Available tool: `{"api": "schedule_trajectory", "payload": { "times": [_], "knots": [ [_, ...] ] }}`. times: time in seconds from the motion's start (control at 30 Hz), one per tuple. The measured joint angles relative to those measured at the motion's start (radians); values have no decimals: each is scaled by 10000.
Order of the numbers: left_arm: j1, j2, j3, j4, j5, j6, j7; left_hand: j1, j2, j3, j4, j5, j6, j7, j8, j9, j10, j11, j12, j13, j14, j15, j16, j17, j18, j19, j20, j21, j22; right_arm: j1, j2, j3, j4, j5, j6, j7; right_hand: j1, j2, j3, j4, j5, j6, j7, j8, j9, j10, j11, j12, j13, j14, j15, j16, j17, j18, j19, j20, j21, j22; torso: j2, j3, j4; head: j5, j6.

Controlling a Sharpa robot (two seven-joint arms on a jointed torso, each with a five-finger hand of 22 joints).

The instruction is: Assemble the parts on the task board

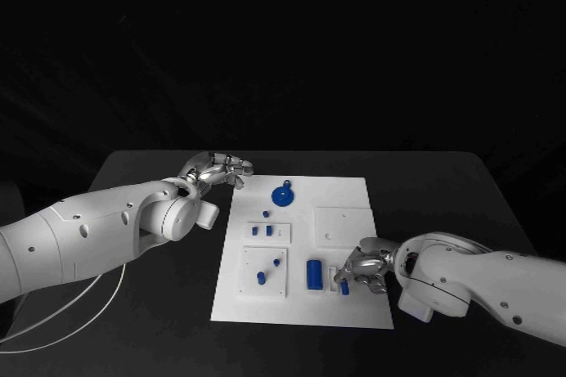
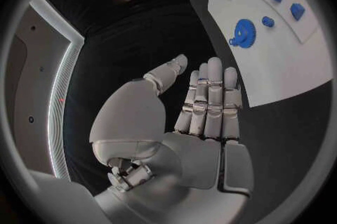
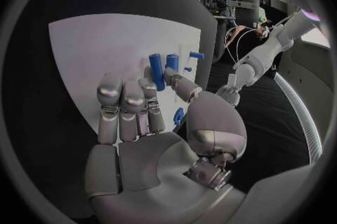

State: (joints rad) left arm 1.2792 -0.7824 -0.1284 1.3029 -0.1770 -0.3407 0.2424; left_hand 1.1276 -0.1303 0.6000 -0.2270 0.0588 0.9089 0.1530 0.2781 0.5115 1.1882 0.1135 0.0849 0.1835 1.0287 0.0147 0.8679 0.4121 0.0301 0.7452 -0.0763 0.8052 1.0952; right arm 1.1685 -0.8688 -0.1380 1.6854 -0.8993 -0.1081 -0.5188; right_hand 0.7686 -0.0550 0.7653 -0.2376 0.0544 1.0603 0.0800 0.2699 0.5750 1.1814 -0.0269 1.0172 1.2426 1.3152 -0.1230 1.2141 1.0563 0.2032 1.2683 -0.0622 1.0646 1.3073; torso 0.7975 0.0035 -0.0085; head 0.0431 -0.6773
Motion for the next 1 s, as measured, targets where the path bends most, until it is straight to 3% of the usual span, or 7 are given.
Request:
{"api": "schedule_trajectory", "payload": {
  "times": [0.37,1.0],
  "knots": [
    [0,3,-1,6,0,17,-16,0,0,0,0,0,0,0,0,1,0,0,0,-8,0,0,0,10,-2,0,0,0,9,46,15,29,-42,62,209,-214,-183,25,-212,9,0,68,4,0,-14,35,-36,-1,0,1,-63,0,23,1,0,1,0,0,-2,6,-10,12,-7],
    [1,-19,-4,12,1,41,-62,0,0,28,28,0,0,0,38,1,0,0,0,-7,0,0,0,18,-25,0,0,0,15,43,493,-11,-635,-78,232,-393,-301,-15,-299,31,0,68,2,0,-23,35,-35,-1,9,-7,-67,0,30,4,0,1,0,7,7,-2,6,37,-57]
  ]
}}
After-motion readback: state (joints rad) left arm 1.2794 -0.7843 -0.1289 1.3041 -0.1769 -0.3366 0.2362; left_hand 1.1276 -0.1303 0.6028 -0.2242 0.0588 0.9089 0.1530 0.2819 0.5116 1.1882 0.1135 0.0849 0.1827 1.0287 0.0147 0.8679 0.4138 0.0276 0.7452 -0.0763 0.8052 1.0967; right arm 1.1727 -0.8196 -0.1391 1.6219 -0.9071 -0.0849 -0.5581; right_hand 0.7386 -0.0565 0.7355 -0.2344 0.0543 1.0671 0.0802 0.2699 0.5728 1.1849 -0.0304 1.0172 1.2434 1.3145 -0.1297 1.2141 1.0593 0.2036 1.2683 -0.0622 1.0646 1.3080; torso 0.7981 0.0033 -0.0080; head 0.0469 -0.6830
